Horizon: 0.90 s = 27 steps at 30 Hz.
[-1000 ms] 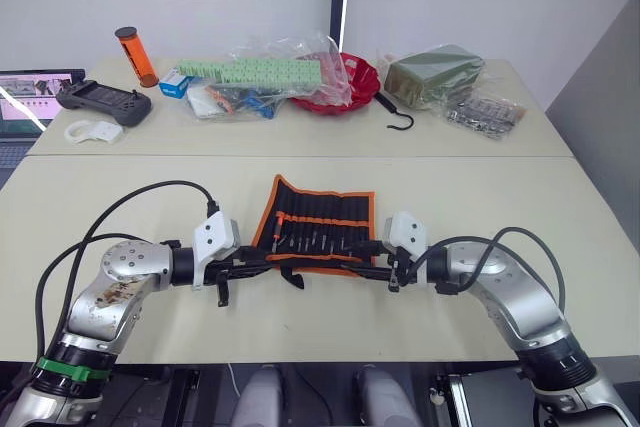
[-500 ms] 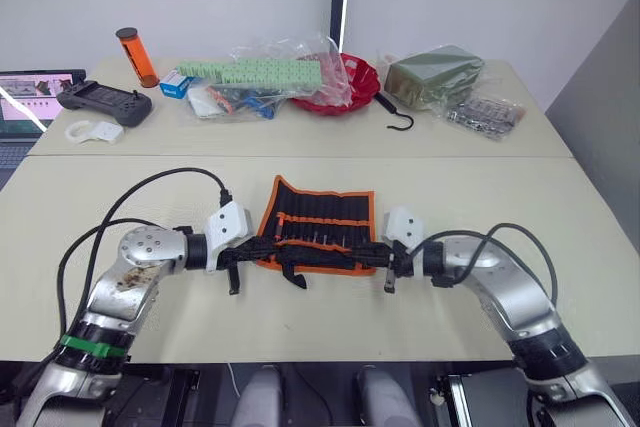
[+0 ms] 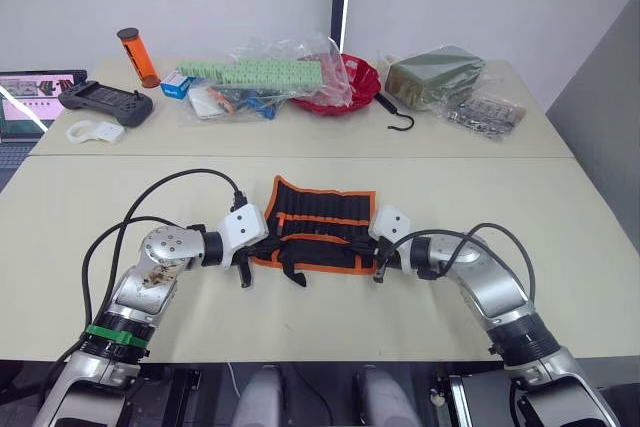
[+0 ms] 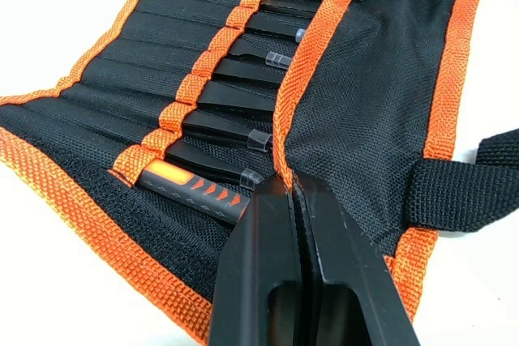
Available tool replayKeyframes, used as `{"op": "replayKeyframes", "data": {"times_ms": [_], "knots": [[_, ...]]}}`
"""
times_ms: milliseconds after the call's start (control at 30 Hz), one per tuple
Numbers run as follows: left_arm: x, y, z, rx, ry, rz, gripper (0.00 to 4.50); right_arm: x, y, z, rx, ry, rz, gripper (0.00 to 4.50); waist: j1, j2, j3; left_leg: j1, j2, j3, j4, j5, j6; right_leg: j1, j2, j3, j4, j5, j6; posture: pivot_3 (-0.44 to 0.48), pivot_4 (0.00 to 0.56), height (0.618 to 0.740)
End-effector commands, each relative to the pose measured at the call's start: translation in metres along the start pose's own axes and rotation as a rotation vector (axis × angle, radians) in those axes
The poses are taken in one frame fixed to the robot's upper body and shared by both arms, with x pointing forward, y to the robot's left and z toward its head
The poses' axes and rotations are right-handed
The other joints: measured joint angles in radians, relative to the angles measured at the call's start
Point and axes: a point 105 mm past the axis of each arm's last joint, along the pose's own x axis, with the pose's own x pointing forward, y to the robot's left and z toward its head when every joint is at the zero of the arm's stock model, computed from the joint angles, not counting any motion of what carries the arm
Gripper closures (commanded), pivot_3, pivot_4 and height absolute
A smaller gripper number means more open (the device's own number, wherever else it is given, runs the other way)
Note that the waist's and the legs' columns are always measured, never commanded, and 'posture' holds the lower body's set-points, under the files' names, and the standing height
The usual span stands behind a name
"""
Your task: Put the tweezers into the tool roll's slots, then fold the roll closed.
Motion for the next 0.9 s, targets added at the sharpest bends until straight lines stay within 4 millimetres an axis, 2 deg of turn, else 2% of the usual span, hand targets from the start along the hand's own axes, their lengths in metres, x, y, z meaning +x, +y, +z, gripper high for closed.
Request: {"op": "replayKeyframes", "data": {"times_ms": [33, 133, 267, 433, 533, 667, 767, 900], "knots": [[0.000, 0.001, -0.001, -0.027, 0.001, 0.033, 4.50, -0.005, -0.003, -0.001, 0.001, -0.016, -0.036, 3.68, 0.001, 0.000, 0.000, 0.000, 0.000, 0.000, 0.000, 0.000, 0.000, 0.000, 0.000, 0.000, 0.000, 0.000, 0.000, 0.000, 0.150, 0.740], [-0.002, 0.000, 0.001, -0.034, -0.007, 0.035, 4.50, -0.011, -0.003, 0.007, 0.070, -0.079, -0.049, 2.57, 0.002, 0.000, 0.000, 0.000, 0.000, 0.000, 0.000, 0.000, 0.000, 0.000, 0.000, 0.000, 0.000, 0.000, 0.000, 0.000, 0.150, 0.740], [-0.005, -0.002, 0.006, -0.051, -0.025, 0.031, 4.50, -0.023, -0.001, 0.034, 0.181, -0.218, -0.011, 1.27, -0.003, 0.000, 0.000, -0.001, 0.000, 0.000, 0.000, 0.000, 0.000, -0.001, 0.000, 0.000, 0.001, 0.000, 0.000, 0.000, 0.150, 0.740], [-0.008, -0.007, 0.002, -0.058, -0.011, 0.011, 4.50, -0.025, 0.011, 0.065, 0.226, -0.305, 0.093, 1.27, -0.007, 0.000, 0.000, -0.001, 0.000, 0.000, 0.000, 0.000, 0.000, -0.001, 0.000, 0.000, 0.002, 0.000, 0.000, 0.000, 0.150, 0.740], [-0.009, -0.007, 0.000, -0.057, -0.004, 0.011, 4.50, -0.014, 0.019, 0.065, 0.173, -0.274, 0.102, 2.06, -0.007, 0.000, 0.000, 0.000, 0.000, 0.000, 0.000, 0.000, 0.000, -0.001, 0.000, 0.000, 0.002, 0.000, 0.000, 0.000, 0.150, 0.740], [-0.009, -0.002, 0.003, -0.051, -0.008, 0.023, 4.50, 0.003, 0.030, 0.050, 0.092, -0.207, 0.120, 3.48, -0.006, 0.000, 0.000, -0.001, 0.000, 0.000, 0.000, 0.000, 0.000, -0.002, 0.000, 0.000, 0.002, 0.000, 0.000, 0.000, 0.150, 0.740], [-0.010, 0.000, 0.005, -0.048, -0.012, 0.029, 4.50, 0.015, 0.030, 0.038, 0.088, -0.174, 0.093, 4.48, -0.007, 0.000, 0.000, -0.001, 0.000, 0.000, 0.000, 0.000, 0.000, -0.002, 0.000, 0.000, 0.001, 0.000, 0.000, 0.000, 0.150, 0.740], [-0.012, 0.003, 0.010, -0.061, -0.040, 0.042, 4.50, 0.029, 0.025, 0.018, 0.107, -0.127, 0.046, 4.48, -0.007, 0.000, 0.000, -0.001, 0.000, 0.000, 0.000, 0.000, 0.000, -0.002, 0.000, 0.000, 0.002, 0.000, 0.000, 0.000, 0.150, 0.740]]}}
